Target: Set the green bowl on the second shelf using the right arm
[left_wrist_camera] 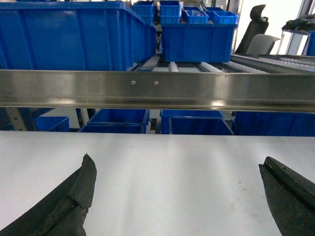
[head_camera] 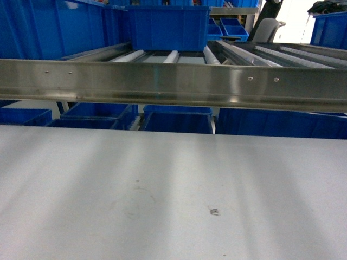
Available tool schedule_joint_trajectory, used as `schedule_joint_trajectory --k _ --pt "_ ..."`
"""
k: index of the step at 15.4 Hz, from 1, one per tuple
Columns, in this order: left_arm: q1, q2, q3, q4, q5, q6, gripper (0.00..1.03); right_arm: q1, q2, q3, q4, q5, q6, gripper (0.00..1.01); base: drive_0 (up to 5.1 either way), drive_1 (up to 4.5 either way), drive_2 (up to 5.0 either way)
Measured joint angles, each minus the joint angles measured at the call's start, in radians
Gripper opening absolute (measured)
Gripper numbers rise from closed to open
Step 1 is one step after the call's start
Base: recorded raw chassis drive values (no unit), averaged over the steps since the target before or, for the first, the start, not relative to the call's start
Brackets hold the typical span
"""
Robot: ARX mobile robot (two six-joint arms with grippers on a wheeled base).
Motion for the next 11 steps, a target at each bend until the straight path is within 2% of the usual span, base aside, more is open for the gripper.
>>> schedule_joint_trajectory --k 11 --pt "0.0 0.0 0.0 0.002 -0.001 0.0 0.98 0.0 0.0 -0.001 0.003 -0.001 0.0 0.02 -5.0 2.39 2.4"
